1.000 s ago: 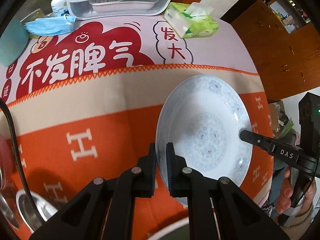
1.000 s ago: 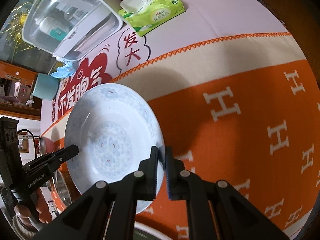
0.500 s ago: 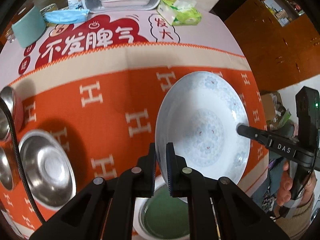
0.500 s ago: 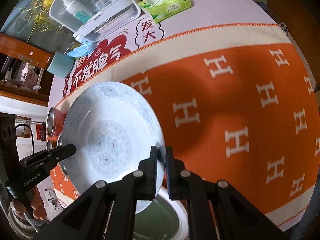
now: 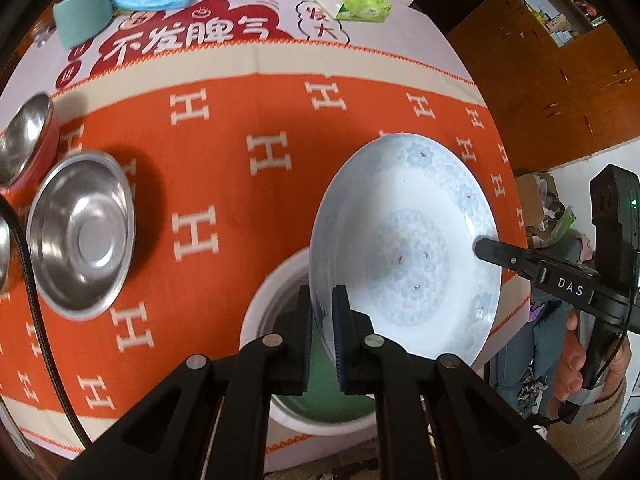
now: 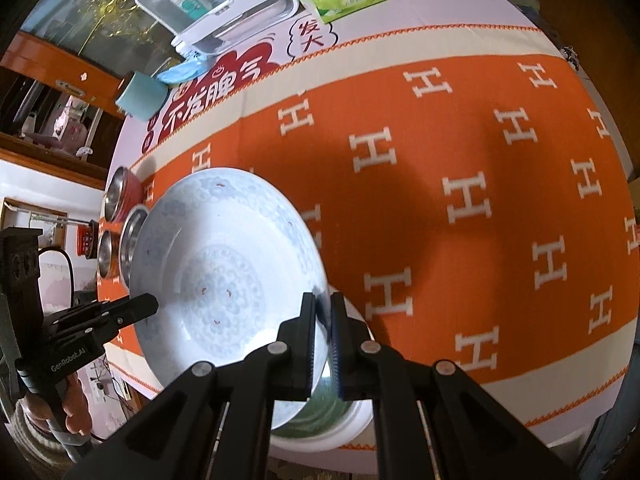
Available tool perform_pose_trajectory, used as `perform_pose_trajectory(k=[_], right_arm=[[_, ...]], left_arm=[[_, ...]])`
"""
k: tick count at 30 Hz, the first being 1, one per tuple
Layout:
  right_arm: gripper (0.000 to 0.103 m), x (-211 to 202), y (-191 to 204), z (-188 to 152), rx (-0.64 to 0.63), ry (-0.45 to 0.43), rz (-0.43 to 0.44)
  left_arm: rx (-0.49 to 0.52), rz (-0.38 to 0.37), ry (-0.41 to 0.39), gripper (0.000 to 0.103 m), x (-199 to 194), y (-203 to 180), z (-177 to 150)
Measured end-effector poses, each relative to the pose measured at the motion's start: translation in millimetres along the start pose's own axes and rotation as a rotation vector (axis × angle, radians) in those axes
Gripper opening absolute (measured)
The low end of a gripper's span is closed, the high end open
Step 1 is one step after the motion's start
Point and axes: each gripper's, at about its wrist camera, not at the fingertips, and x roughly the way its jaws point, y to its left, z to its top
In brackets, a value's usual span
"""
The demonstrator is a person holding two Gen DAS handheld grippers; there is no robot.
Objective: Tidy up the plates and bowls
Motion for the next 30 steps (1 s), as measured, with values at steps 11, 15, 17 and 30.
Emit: perform_pose_trajectory(k=[11, 15, 17, 30], right_arm=[[0.006, 26.8, -5.5, -50.5, 0.007, 0.041, 0.006], [0.006, 40.6, -7.5, -66.5, 0.013, 0.058, 0.011], [0.006, 47.3, -6.7, -73.7, 0.006, 0.073, 0.008], [0.006, 66.9, -3.4, -90.7, -0.016, 0.073, -0.049]], left_arm=[[-0.030, 0.012, 0.055, 0.007, 30.8, 13.3, -54.5], [-0.047, 0.018, 0.080, 0.007, 43.7, 21.8, -68.4], [-0.044, 0.040, 0.072, 0.007, 48.4, 24.6, -73.8], [-0.045, 0.082, 0.070, 0.008, 74.1, 31.4, -87.4]])
